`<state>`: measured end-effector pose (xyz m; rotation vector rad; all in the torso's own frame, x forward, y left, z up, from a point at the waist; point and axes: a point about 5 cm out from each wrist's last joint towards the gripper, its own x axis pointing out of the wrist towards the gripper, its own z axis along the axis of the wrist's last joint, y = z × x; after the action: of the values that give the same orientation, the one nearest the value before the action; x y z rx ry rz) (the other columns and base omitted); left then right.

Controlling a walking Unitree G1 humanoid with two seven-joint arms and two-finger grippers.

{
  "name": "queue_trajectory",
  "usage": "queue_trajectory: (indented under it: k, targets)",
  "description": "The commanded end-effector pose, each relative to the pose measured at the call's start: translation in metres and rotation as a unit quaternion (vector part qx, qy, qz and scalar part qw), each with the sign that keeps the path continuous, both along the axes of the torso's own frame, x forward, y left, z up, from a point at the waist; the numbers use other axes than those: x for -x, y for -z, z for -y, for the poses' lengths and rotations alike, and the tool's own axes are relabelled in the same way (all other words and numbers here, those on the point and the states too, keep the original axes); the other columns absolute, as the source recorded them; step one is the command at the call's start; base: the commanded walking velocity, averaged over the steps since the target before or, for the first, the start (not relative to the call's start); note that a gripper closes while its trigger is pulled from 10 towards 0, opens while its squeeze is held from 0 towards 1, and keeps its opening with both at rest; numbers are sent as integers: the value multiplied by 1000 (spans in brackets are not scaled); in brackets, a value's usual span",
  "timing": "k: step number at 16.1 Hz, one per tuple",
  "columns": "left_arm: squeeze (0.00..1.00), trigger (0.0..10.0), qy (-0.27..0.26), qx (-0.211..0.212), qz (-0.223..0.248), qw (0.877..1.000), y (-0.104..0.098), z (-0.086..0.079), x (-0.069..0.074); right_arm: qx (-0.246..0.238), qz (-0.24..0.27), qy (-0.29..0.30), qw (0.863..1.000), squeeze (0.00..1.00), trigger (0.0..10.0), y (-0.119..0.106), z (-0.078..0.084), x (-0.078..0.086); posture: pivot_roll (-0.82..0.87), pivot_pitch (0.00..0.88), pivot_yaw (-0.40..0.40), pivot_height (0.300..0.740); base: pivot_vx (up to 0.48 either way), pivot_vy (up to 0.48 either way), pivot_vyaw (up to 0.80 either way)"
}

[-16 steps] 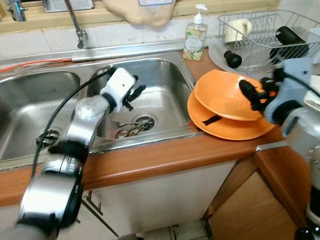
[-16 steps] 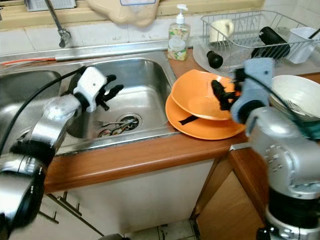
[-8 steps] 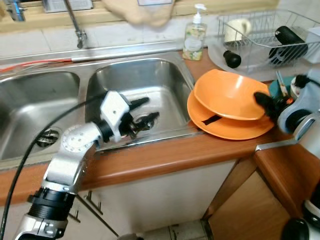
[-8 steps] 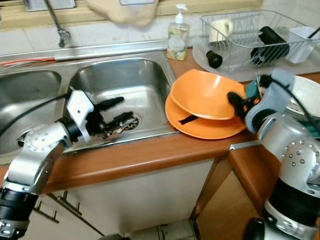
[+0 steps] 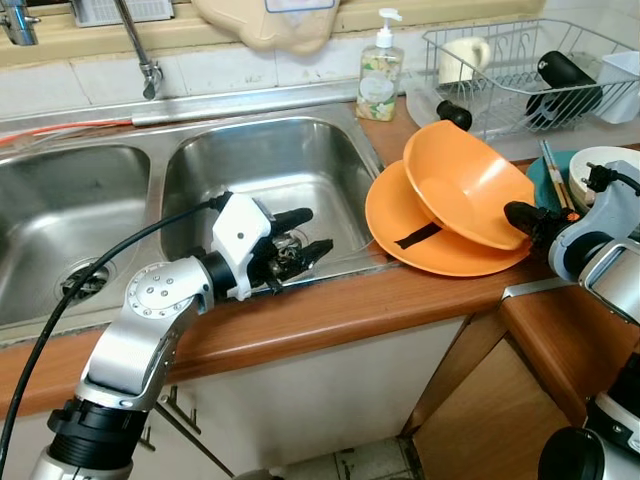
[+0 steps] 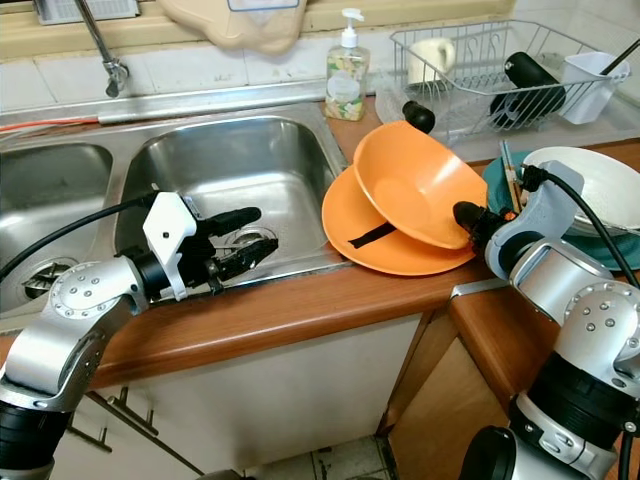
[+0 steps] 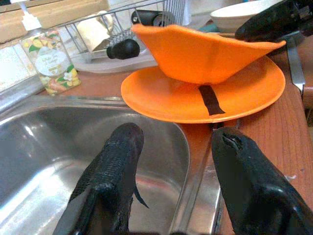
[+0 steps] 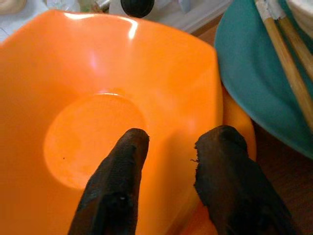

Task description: Kitchen organization

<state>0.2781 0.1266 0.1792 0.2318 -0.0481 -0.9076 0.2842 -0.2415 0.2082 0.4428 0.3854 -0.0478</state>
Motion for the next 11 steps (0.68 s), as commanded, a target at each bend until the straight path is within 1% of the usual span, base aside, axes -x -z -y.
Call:
queue_trajectory:
  k: [1,3,4,7,8,9,10,11]
  targets:
    - [0,10000,-5,-6,3,1000,-3,-2,1,4,40,-8,999,0,10000,-18,0,-3,-187,0,33,740,0,0,0]
    - [0,10000,-6,-9,2,1000,-4,-1,1,8,57,-24,998,0,10000,-25,-1,-3,-188,0,34,740,0,0,0]
    - [0,10000,-5,-9,0,1000,-4,0,2,8,57,-28,998,1000,10000,-28,0,-2,-189,0,34,740,0,0,0]
    - [0,10000,3,-6,-8,1000,-2,3,5,8,48,-9,999,1000,10000,-28,9,0,-193,0,35,740,0,0,0]
    - [0,10000,8,-6,-12,1000,-1,4,7,-3,43,-7,999,1000,10000,-26,9,0,-194,0,35,740,0,0,0]
    - [0,10000,10,-7,-15,1000,0,5,8,-3,31,-5,1000,1000,10000,-22,9,-1,-194,0,35,740,0,0,0]
    - [0,10000,11,-8,-16,1000,0,5,8,-5,20,2,1000,161,10000,-18,9,-1,-192,0,35,740,0,0,0]
    - [0,10000,11,-8,-17,1000,0,5,8,-9,16,3,1000,0,10000,-16,9,-1,-192,0,35,740,0,0,0]
